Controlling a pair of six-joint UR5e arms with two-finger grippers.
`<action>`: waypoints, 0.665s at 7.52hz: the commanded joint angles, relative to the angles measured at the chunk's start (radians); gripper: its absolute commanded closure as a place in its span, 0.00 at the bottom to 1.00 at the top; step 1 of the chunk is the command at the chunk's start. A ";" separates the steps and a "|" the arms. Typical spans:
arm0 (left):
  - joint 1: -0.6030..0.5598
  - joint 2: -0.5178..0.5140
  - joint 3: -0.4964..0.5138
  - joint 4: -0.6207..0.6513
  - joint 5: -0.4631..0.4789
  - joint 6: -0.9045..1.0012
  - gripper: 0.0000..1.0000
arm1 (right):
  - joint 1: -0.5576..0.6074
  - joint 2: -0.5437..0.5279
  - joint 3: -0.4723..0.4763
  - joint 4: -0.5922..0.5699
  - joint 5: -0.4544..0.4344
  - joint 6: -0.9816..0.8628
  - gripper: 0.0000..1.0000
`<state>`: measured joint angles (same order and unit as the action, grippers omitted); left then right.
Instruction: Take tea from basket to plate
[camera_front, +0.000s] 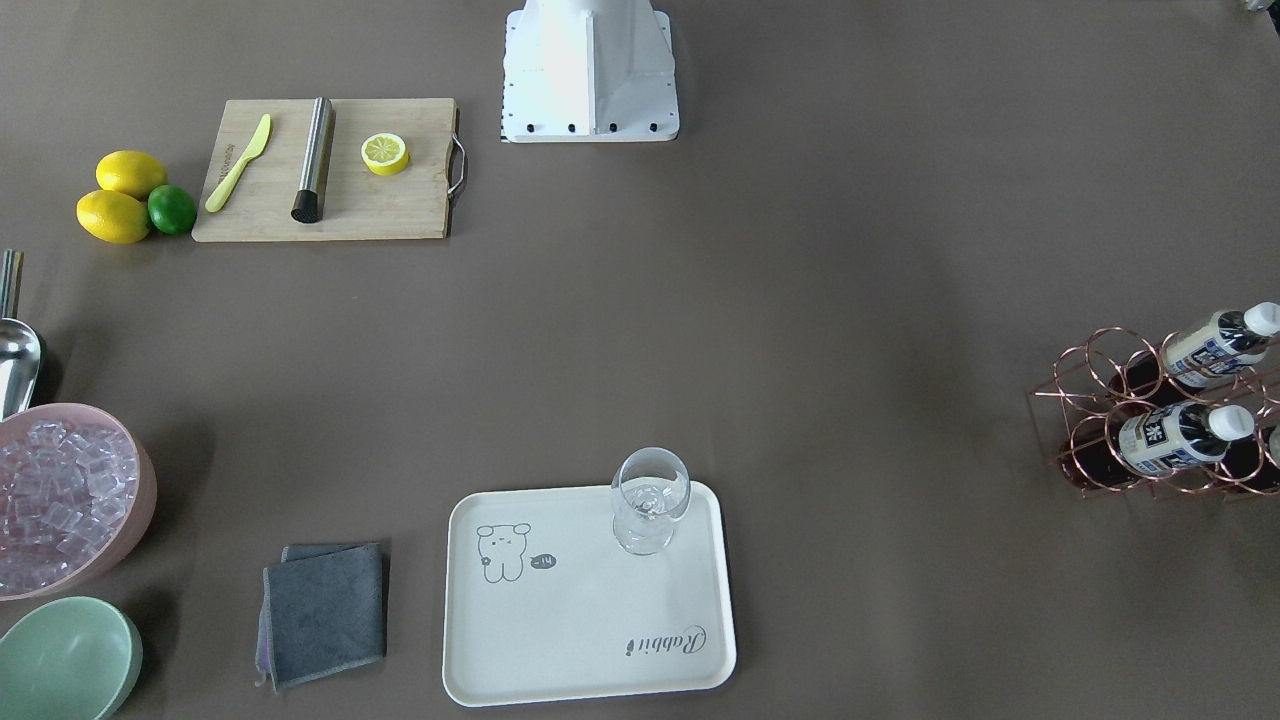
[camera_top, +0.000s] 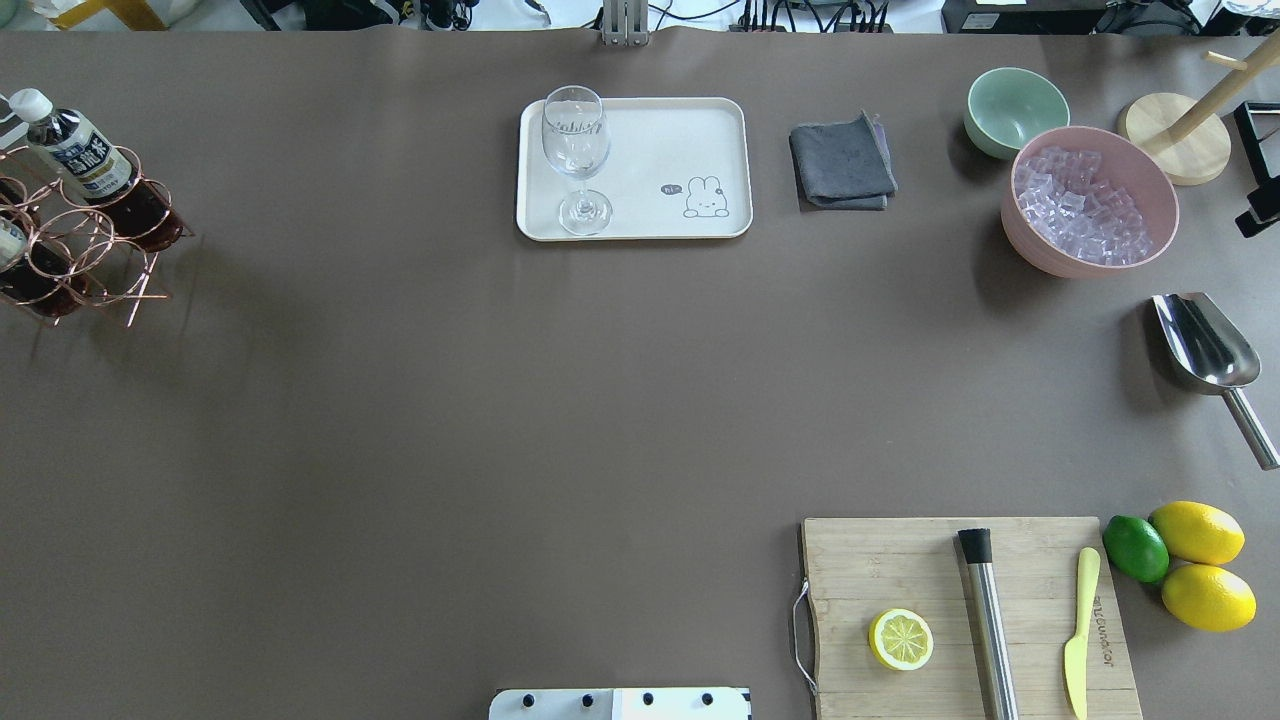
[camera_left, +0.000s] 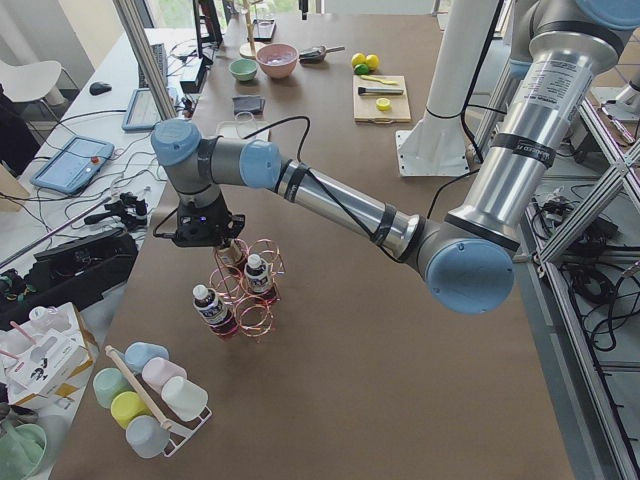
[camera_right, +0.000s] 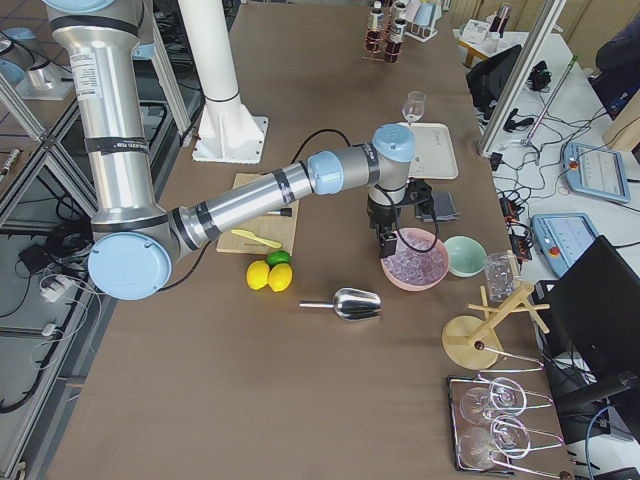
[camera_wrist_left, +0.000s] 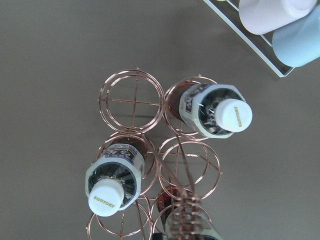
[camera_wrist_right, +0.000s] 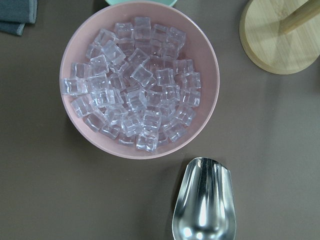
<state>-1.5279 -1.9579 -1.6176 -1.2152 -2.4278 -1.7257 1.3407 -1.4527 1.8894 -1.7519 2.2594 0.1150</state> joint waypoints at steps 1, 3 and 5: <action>-0.014 -0.093 -0.164 0.260 0.001 -0.087 1.00 | 0.000 0.000 -0.003 0.000 -0.001 -0.001 0.00; 0.082 -0.160 -0.298 0.302 -0.004 -0.304 1.00 | 0.000 0.000 -0.004 0.002 -0.003 -0.001 0.00; 0.211 -0.205 -0.447 0.303 -0.008 -0.525 1.00 | 0.000 0.000 -0.006 0.002 -0.004 -0.001 0.00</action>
<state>-1.4354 -2.1246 -1.9394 -0.9187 -2.4314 -2.0752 1.3407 -1.4527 1.8856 -1.7504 2.2565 0.1136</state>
